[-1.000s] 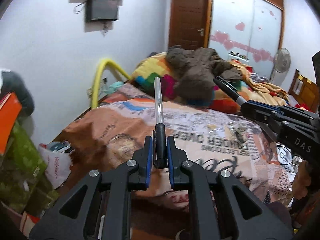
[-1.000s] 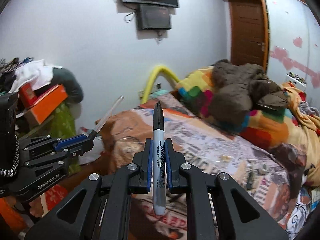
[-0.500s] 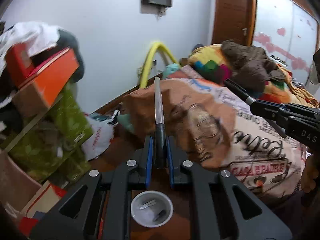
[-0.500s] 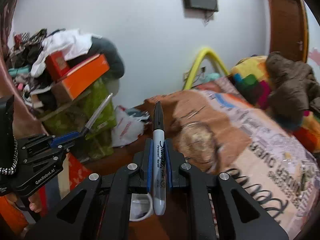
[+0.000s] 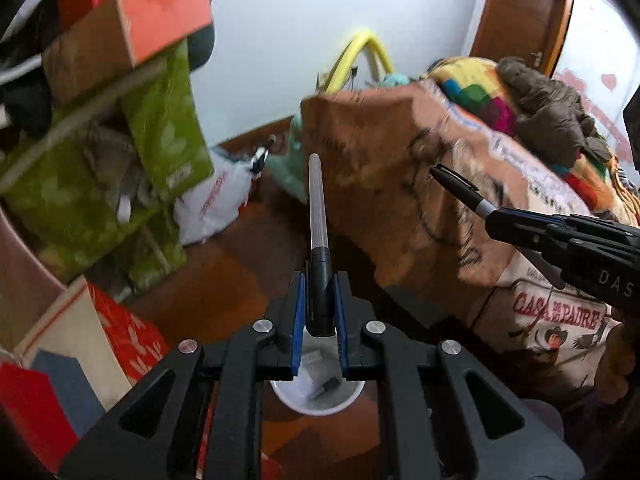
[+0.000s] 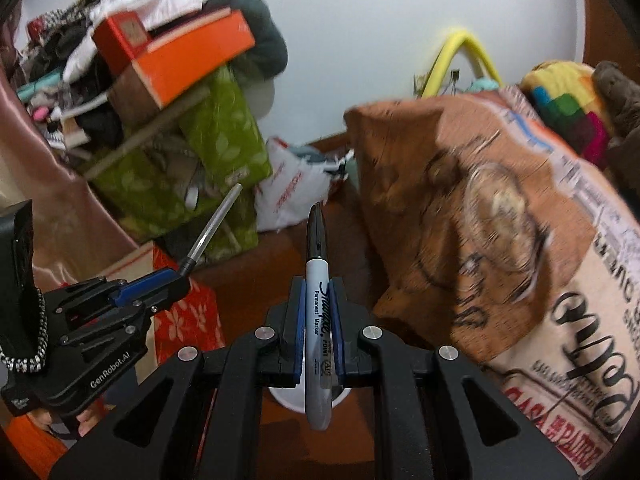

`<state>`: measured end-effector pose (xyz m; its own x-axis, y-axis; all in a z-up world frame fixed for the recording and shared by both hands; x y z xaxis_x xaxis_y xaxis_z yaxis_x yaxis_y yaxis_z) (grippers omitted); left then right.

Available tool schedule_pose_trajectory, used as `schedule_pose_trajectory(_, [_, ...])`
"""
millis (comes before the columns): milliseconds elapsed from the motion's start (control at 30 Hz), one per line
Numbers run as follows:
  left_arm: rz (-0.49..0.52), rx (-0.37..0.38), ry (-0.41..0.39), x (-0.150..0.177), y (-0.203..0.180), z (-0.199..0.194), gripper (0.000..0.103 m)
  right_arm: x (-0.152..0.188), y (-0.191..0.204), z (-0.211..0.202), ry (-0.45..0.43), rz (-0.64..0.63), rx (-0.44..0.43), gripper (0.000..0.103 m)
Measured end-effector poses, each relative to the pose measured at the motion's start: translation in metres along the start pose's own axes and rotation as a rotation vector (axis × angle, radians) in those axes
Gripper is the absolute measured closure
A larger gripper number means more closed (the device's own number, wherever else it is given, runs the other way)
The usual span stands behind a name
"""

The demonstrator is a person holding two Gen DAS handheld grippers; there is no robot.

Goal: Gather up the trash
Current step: 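Carry the black pen and Sharpie marker over the white floor bin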

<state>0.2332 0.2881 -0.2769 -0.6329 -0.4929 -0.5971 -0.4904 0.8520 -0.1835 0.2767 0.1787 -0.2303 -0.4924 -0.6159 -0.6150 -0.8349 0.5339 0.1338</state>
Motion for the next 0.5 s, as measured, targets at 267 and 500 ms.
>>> schedule_pose_trajectory(267, [-0.065,-0.014,0.082,0.030,0.025,0.031,0.090,0.026,0.015,0.051,0.111,0.013,-0.025,0.092])
schedule_pose_trajectory(500, [-0.132,-0.033,0.161,0.063,0.038,0.060,0.090,0.056,0.017,0.092,0.218,0.060,-0.059,0.092])
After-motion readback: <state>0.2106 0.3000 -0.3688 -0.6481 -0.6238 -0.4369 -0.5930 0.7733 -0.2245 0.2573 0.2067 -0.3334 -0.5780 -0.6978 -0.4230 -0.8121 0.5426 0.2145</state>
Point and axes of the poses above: each gripper's, at about its wrist camera, not at the fingertips, and z roughly the way its jaws point, y to its left, x to its underside, the point moved 4 cm from there along z, roughly the way its jaws point, and after that the axes turned 8 degrees about -z, right-handed, at the moved point
